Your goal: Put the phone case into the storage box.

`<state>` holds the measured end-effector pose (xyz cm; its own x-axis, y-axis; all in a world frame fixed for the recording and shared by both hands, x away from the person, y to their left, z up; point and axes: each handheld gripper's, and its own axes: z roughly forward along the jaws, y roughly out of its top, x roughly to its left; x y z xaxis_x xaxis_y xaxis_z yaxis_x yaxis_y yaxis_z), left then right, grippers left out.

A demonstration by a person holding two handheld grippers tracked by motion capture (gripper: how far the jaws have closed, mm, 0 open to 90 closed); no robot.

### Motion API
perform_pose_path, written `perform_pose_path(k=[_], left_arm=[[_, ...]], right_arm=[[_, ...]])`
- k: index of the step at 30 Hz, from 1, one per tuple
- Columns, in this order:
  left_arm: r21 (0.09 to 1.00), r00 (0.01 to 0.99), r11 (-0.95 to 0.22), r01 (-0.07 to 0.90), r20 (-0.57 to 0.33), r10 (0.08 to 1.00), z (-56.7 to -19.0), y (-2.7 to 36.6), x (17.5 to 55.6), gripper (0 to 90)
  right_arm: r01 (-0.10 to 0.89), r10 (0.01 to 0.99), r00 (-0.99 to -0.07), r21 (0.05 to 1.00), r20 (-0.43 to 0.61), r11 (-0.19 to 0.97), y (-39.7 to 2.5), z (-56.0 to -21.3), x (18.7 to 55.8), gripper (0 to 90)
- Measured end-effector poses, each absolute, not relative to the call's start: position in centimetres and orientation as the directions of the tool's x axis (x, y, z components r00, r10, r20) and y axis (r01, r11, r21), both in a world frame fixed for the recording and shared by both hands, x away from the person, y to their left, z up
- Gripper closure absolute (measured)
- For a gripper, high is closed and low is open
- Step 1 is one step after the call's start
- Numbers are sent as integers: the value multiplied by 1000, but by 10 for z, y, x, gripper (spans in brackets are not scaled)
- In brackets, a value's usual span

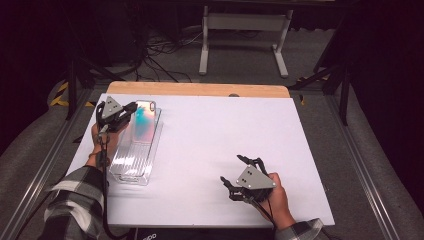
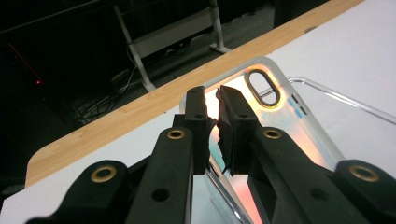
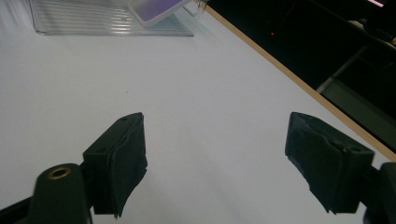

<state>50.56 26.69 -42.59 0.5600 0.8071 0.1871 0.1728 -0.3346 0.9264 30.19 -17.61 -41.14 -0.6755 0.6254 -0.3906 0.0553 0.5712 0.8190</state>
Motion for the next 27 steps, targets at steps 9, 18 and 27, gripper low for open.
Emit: perform_pose_path(k=[9,18,27], left_arm=[[934,603,-320,157,166,780,-423,268,488,799],[942,626,-311,124,168,762,-415,266,474,774],[947,645,-298,115,157,748,-411,265,462,742]], right_arm=[[54,644,-665,836,-378,546,-179,-409,302,219],[48,654,-657,845,-375,533,-181,-408,303,226],[42,656,-655,850,-374,526,-181,-407,303,231]])
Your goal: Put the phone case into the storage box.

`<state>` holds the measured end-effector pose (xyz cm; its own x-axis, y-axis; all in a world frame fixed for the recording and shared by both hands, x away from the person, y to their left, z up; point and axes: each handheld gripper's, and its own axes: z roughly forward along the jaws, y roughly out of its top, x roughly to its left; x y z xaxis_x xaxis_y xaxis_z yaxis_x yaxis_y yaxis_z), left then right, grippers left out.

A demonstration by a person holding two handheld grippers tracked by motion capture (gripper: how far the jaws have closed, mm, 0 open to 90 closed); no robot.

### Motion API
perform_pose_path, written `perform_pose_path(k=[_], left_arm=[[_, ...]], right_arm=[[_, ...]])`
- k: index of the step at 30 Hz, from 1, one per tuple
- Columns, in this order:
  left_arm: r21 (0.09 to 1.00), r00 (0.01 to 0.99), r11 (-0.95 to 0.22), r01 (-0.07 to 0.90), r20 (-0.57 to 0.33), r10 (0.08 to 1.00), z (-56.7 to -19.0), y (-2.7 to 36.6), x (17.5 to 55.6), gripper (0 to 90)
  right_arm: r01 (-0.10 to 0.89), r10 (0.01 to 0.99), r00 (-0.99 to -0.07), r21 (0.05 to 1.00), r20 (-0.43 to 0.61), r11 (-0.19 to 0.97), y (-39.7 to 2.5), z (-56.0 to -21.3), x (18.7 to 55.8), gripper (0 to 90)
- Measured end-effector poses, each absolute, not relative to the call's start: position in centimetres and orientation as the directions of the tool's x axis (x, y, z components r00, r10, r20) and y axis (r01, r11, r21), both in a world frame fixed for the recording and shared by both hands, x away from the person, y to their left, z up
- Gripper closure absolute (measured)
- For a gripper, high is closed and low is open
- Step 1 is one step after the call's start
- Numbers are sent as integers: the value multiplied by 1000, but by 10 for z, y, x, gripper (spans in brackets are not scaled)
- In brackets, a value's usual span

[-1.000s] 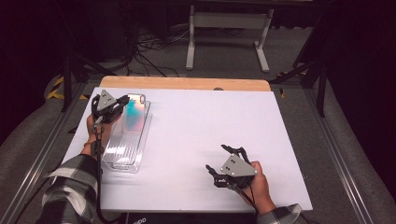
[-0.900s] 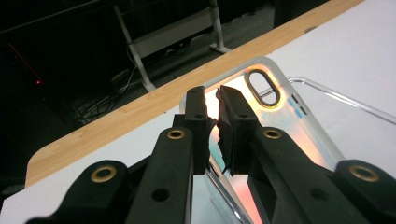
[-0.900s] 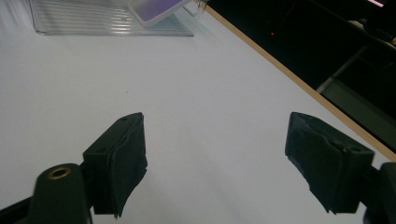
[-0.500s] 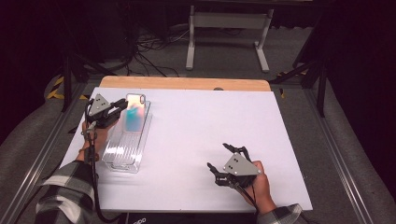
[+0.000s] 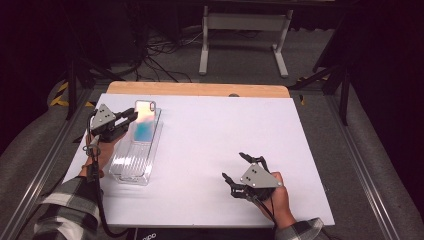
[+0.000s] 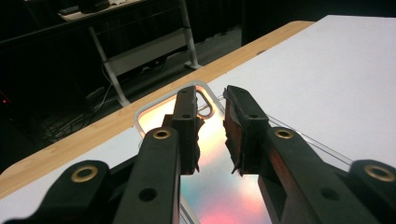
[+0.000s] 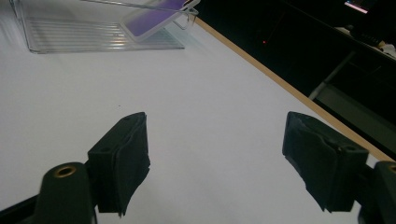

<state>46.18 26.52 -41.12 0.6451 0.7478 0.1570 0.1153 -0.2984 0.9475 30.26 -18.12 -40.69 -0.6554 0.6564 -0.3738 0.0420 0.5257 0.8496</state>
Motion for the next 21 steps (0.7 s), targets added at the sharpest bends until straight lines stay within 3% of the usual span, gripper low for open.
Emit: perform_pose_path(k=[21], left_arm=[[959,682,-274,69,155,715,-399,262,436,652]], right_arm=[[33,659,-655,857,-370,514,-182,-405,302,244]])
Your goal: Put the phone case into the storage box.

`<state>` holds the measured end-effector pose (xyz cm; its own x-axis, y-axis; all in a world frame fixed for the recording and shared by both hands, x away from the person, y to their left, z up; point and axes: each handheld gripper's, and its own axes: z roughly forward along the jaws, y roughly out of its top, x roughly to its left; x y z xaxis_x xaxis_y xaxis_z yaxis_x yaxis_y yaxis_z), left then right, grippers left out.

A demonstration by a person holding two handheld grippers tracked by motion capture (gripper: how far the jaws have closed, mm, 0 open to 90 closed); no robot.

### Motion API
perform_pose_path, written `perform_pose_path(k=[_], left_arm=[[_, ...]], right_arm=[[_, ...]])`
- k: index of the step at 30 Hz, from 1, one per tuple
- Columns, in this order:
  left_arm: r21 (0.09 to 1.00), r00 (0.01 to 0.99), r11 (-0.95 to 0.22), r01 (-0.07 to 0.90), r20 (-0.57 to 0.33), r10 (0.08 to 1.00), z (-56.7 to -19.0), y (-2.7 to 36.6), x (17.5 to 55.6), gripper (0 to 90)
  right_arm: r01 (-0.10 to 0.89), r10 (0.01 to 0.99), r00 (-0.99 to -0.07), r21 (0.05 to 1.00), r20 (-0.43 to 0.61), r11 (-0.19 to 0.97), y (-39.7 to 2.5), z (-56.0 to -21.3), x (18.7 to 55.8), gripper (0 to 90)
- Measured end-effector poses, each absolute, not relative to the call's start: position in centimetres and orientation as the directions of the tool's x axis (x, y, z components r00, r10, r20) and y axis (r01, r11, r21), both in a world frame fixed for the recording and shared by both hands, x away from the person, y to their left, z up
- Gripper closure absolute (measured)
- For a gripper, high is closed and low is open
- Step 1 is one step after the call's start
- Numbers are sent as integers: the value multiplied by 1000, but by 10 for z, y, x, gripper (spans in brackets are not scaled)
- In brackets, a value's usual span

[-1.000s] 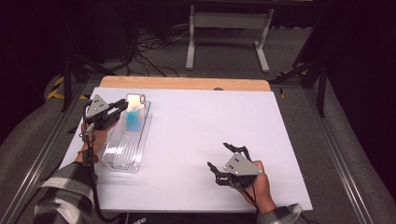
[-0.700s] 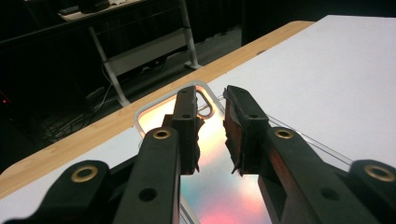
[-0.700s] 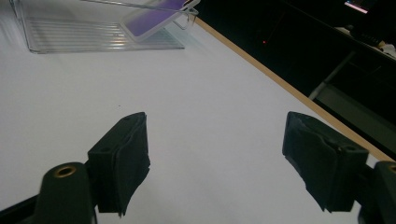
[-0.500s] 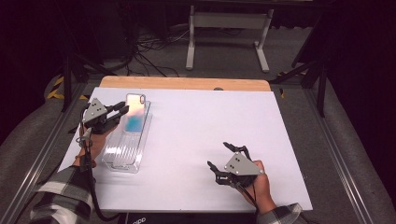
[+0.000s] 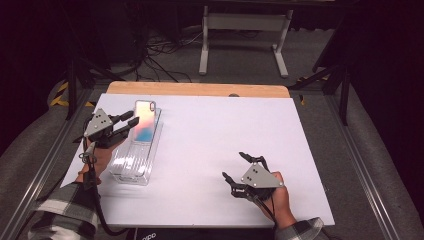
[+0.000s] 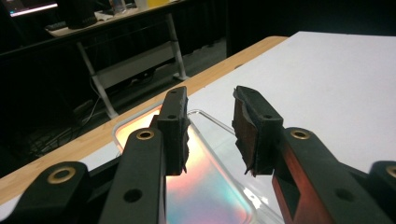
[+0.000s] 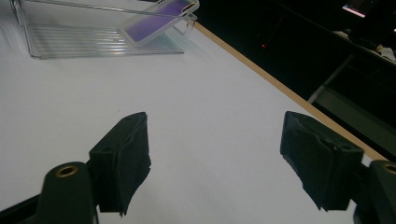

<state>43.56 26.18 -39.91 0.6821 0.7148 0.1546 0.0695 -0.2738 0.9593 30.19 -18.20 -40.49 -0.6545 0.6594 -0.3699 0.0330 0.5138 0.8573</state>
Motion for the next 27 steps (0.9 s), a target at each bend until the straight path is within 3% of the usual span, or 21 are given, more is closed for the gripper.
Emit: perform_pose_path(k=[16,27], left_arm=[[963,707,-264,44,157,689,-390,261,417,535],[967,735,-250,47,136,665,-390,257,404,514]], right_arm=[[27,663,-656,866,-362,500,-182,-404,302,227],[29,672,-649,872,-356,489,-183,-404,302,207]])
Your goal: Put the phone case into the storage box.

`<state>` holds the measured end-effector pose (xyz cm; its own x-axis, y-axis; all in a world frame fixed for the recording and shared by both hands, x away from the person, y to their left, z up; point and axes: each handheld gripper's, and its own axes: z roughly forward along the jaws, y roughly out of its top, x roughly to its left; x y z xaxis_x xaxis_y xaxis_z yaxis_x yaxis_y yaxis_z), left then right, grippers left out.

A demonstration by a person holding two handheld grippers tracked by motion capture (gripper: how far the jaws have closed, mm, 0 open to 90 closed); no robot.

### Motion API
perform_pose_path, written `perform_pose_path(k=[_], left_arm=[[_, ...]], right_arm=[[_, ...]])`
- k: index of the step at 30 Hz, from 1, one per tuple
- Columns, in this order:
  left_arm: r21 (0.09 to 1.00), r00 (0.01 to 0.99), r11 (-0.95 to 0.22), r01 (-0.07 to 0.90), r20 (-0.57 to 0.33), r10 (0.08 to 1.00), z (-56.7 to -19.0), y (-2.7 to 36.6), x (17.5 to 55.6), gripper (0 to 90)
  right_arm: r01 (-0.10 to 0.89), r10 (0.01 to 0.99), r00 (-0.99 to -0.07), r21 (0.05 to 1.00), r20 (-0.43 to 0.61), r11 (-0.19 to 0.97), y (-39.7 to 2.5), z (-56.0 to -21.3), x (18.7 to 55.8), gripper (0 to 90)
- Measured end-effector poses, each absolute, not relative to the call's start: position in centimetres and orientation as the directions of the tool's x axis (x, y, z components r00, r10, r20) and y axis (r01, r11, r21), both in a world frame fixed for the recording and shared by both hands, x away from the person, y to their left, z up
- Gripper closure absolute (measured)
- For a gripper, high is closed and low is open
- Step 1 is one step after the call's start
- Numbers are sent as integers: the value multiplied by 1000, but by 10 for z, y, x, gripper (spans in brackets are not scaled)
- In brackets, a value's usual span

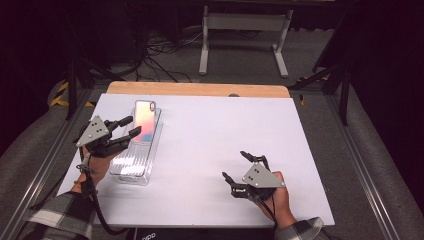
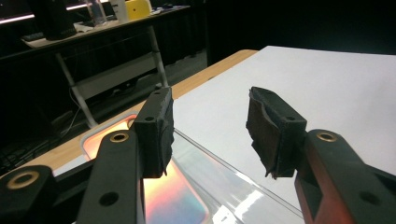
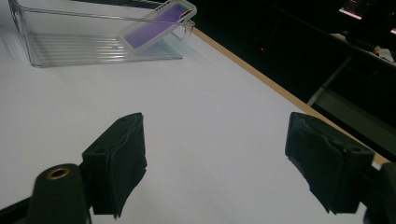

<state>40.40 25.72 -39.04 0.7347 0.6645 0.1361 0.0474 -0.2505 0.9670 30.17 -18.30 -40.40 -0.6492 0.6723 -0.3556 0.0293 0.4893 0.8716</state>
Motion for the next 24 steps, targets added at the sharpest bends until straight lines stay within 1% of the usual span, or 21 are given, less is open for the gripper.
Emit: perform_pose_path(k=[9,11,14,21,24], left_arm=[[967,748,-250,42,136,650,-390,252,394,455],[966,752,-255,47,134,645,-390,250,391,417],[966,756,-254,43,135,640,-390,248,388,394],[965,750,-258,41,141,646,-390,243,381,267],[968,752,-248,38,136,645,-391,241,379,249]], right_arm=[[23,667,-655,873,-355,487,-183,-403,301,194],[22,669,-655,876,-352,482,-183,-404,301,184],[23,670,-656,879,-347,477,-184,-403,301,178],[27,671,-662,885,-333,466,-185,-403,301,163],[29,671,-665,886,-329,462,-185,-404,301,155]])
